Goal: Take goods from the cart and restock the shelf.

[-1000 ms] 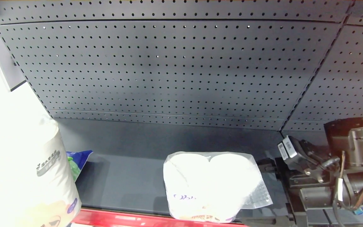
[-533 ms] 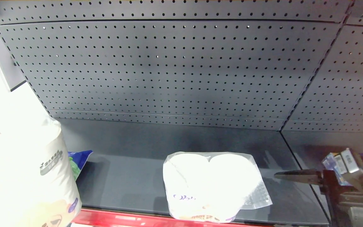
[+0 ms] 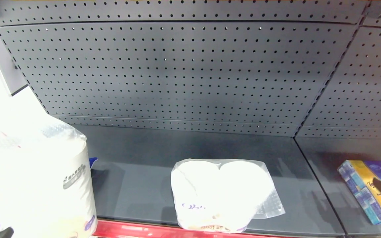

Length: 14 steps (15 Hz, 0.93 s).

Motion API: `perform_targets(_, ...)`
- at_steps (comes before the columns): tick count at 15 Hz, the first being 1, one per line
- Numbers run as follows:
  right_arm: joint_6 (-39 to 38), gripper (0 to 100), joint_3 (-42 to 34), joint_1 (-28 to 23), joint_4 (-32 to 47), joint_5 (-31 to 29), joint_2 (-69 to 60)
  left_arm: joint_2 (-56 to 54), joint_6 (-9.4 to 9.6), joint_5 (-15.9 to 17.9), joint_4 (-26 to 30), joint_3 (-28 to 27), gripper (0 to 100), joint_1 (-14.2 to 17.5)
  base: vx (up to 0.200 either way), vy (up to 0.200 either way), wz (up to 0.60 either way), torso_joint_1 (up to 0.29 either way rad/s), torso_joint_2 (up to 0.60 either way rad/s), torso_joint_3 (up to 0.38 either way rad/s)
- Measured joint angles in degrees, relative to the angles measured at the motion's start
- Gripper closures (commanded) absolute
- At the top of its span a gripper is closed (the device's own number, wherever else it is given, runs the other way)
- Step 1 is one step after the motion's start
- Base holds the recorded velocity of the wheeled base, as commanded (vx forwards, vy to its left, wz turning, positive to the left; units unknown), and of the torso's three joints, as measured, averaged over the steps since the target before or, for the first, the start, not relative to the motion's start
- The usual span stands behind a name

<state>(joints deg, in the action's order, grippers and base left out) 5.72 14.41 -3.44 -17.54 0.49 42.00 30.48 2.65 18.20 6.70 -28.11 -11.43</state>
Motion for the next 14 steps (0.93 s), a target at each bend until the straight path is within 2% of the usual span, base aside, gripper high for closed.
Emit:
perform_targets(1, -0.2, 0, -0.3, -1.3, 0.1, -4.1, -0.9, 0.2, 0.00, 0.0, 0.0, 0.1, 100, 0.0, 0.000, 0.000, 0.00, 0.000, 0.00, 0.000)
perform_targets(2, 0.0, 0, -0.8, -1.7, 0.3, -4.7, -1.8, 0.4, 0.00, 0.0, 0.0, 0.1, 100, 0.0, 0.000, 0.000, 0.00, 0.000, 0.00, 0.000)
perform_targets(5, 1.5, 0, -1.5, -1.6, 3.1, -5.0, -3.3, 0.8, 0.00, 0.0, 0.0, -0.1, 100, 0.0, 0.000, 0.000, 0.00, 0.000, 0.00, 0.000)
perform_targets(8, 6.6, 0, -2.1, -2.6, 3.1, -5.5, -3.4, 0.8, 0.00, 0.0, 0.0, 0.0, 100, 0.0, 0.000, 0.000, 0.00, 0.000, 0.00, 0.000)
perform_targets(14, 6.8, 0, -2.6, -2.8, 3.2, -5.5, -3.4, 1.2, 0.02, 0.0, 0.0, -0.6, 100, 0.0, 0.000, 0.000, 0.00, 0.000, 0.00, 0.000)
